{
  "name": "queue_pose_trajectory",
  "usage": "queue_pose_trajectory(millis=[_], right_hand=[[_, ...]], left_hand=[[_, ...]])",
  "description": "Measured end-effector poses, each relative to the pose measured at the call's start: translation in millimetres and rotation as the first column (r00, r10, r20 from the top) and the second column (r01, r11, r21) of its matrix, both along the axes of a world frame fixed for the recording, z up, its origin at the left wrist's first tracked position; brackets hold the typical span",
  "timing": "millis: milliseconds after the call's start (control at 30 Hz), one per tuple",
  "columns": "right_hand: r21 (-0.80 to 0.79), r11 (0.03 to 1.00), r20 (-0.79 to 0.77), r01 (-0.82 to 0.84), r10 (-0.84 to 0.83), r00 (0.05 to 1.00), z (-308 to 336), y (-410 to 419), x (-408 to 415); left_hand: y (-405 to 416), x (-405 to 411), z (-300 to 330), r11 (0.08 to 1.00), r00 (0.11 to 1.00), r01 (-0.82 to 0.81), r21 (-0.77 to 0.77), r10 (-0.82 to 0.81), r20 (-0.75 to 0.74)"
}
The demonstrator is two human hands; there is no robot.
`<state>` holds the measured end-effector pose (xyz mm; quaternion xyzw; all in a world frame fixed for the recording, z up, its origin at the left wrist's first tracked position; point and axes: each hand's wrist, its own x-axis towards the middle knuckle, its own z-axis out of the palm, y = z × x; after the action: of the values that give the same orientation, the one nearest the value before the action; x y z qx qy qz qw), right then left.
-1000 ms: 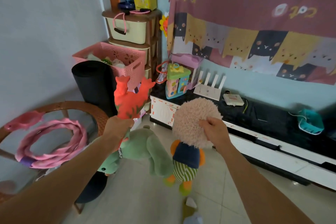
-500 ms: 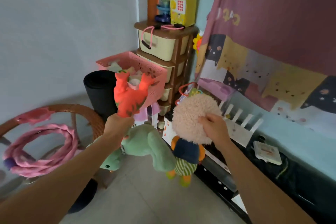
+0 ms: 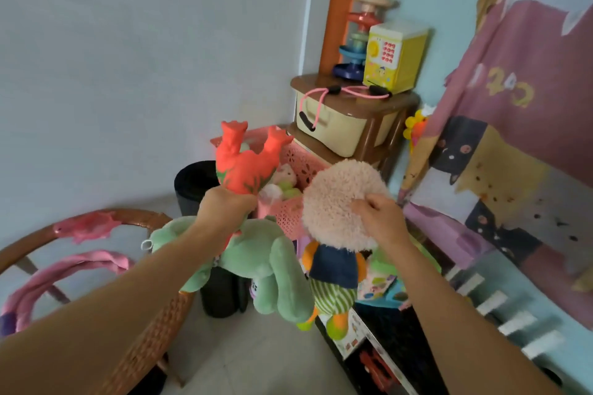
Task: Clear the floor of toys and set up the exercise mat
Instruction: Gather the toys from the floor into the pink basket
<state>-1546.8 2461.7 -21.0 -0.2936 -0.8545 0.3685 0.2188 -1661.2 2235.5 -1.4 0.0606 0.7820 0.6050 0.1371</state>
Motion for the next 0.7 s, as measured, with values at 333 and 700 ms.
queue_pose_trajectory(millis=[333, 700], right_hand=[[0.220, 0.962, -0.076, -0.159, 0.180, 0.981, 54, 45, -128], [0.251, 0.916, -0.055, -0.314, 0.337, 0.940, 88, 94, -247]], left_hand=[[20, -86, 55, 0.995, 0.996, 0.001, 0.104, 0.009, -0.094], [62, -154, 37, 0.976, 0.960, -0.210, -0.054, 0.195, -0.203]])
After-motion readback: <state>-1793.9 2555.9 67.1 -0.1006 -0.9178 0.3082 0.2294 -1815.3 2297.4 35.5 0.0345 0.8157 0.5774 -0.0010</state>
